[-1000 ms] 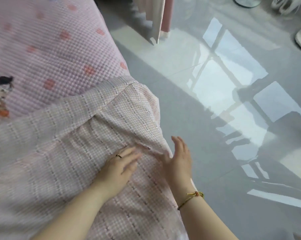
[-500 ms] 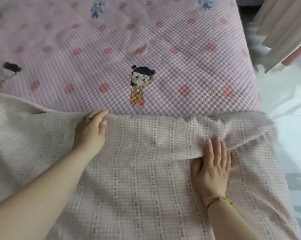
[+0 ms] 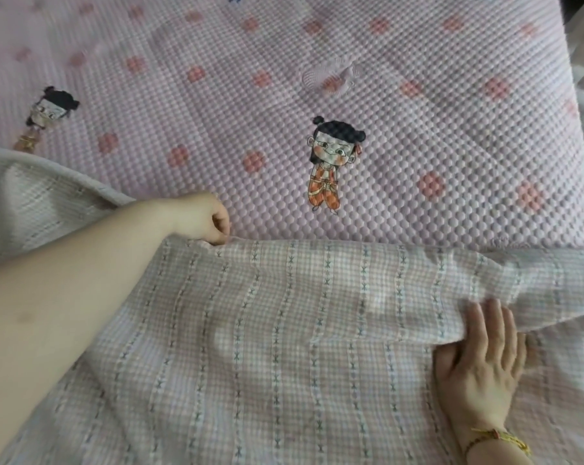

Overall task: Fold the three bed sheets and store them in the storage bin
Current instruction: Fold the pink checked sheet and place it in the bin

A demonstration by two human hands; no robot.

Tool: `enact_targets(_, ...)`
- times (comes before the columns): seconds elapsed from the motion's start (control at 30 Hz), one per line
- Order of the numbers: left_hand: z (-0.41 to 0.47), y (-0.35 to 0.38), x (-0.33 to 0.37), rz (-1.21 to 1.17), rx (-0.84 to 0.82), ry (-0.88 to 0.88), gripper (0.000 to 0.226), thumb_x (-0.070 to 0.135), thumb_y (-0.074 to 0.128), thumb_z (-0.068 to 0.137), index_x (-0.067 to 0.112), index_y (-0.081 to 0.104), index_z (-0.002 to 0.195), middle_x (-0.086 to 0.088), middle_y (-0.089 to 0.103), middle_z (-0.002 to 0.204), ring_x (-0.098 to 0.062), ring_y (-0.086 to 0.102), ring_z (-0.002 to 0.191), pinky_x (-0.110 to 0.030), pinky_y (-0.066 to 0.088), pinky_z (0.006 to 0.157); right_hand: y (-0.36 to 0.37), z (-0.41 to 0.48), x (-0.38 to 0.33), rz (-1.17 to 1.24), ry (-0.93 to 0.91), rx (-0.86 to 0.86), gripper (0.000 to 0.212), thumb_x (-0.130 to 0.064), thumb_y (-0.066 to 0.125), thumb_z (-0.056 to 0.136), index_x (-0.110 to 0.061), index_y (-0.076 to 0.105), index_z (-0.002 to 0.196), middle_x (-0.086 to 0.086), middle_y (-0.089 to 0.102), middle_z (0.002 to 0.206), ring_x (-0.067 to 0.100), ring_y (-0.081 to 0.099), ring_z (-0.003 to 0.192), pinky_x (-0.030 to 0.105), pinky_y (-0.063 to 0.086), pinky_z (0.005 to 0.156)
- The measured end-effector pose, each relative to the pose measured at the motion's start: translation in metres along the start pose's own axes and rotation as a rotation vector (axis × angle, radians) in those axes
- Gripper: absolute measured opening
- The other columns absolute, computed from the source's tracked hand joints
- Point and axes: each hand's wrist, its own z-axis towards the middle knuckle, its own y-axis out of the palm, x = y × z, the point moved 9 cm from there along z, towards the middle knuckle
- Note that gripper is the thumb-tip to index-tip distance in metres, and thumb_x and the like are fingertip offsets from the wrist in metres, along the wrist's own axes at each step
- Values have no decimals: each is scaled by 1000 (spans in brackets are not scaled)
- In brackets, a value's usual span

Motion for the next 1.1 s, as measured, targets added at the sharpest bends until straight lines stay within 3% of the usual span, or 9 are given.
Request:
enact_targets(0.17,-15,-41,10,-105,343,36,12,24,60,86,23,62,74,9,59,82,-11,53,86,-24,37,81,-2,-1,1,2,-10,23,53,-23,36,80,3,35,127,36,41,129,40,26,126,29,3,115)
enact_targets(0.37,-22,-39,18,-126,571,57,7,23,61,85,17,66,85,5,54,91,-17,52,88,-30,40,84,-3,1,0,46,-34,0,51,-22,37,82,3,36,126,30,37,132,40,25,126,31,2,116)
enact_targets(0.53,-20,-1,10,-170,211,36,10,24,65,83,25,65,73,16,59,79,-4,52,80,-22,36,80,-6,10,-3,43,-68,-177,49,-26,36,76,-9,56,117,24,59,119,29,36,118,38,19,103)
enact_targets(0.67,-15,-9,-12,-264,154,-21,13,20,59,88,18,65,77,9,60,73,-5,54,67,-14,41,58,-36,56,-18,127,-68,-195,47,-29,34,83,-3,73,78,15,72,84,30,59,84,34,29,76)
enact_targets(0.77,-15,-10,-28,-307,135,-81,6,14,64,85,18,60,87,3,60,68,-8,55,54,-12,41,41,-36,105,-48,86,-27,-265,45,-37,41,88,-5,70,98,15,69,99,36,58,97,34,28,83)
enact_targets(0.83,-15,-9,-26,-168,131,-54,16,17,68,81,20,57,92,7,56,70,-8,52,57,-16,41,46,-2,120,-56,32,39,-537,32,-36,47,92,-16,65,110,10,65,111,27,56,94,33,37,81)
enact_targets(0.9,-17,-8,-16,82,166,-10,14,27,66,82,26,54,89,12,49,74,-10,49,71,-22,36,58,24,116,-60,49,73,-789,18,-37,53,90,-24,64,94,4,66,96,14,50,60,27,42,58)
enact_targets(1.0,-19,-6,-9,231,236,54,4,31,57,88,29,56,84,12,46,78,-10,45,80,-24,30,59,23,116,-65,162,85,-820,35,-35,56,87,-9,53,64,2,50,56,10,33,42,21,33,44)
enact_targets(1.1,-19,-2,-8,258,275,116,11,29,51,91,25,61,89,11,45,81,-11,45,81,-24,30,67,14,107,-64,150,68,-865,42,-31,57,87,-4,47,56,-3,34,45,5,25,35,13,30,36)
